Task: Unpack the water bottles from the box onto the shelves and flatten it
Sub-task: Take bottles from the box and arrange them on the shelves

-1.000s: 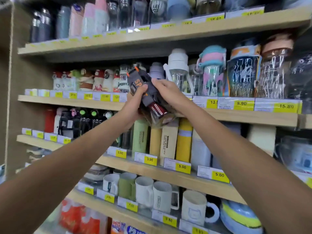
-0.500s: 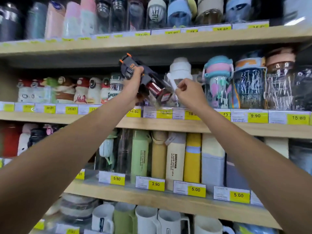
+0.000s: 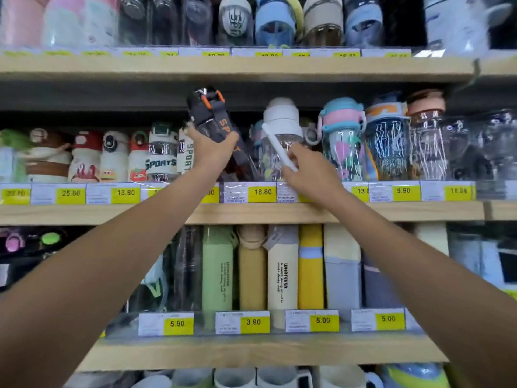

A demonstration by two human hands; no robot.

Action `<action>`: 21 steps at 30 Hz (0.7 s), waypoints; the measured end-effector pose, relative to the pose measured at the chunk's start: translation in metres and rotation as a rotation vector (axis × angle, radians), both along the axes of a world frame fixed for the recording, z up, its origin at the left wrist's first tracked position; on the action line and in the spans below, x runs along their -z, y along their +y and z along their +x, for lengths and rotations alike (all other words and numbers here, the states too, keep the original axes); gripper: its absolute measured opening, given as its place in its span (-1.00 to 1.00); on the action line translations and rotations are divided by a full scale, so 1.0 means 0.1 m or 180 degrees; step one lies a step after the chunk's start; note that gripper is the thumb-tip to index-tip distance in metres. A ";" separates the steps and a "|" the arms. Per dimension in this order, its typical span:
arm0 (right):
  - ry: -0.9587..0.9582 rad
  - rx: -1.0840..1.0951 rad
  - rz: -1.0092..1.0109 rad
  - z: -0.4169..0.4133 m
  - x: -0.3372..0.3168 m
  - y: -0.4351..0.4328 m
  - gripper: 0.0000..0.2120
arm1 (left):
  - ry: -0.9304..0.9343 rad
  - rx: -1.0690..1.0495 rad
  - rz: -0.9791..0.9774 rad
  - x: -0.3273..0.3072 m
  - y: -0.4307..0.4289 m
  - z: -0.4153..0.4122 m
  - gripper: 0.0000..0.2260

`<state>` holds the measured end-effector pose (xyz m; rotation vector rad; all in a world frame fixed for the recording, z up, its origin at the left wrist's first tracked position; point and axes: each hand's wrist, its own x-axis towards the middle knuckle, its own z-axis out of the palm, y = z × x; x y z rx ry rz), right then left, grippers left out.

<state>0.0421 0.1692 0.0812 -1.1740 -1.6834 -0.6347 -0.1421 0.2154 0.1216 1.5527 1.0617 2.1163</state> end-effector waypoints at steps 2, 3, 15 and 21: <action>-0.0053 -0.0013 0.0025 0.02 0.00 -0.01 -0.85 | 0.0420 -0.0134 -0.0050 0.04 0.02 0.03 -0.18; -0.0046 0.0003 0.0069 0.02 -0.01 -0.01 -0.85 | 0.0556 -0.0175 -0.0083 0.04 0.03 0.04 -0.16; -0.0452 0.0593 0.0478 -0.25 -0.09 -0.07 -0.67 | 0.1248 -0.0085 -0.0397 0.01 0.19 0.10 -0.09; -0.0615 0.0424 0.0222 -0.28 -0.08 -0.02 -0.72 | 0.1380 0.0115 -0.0292 0.00 0.25 0.08 -0.12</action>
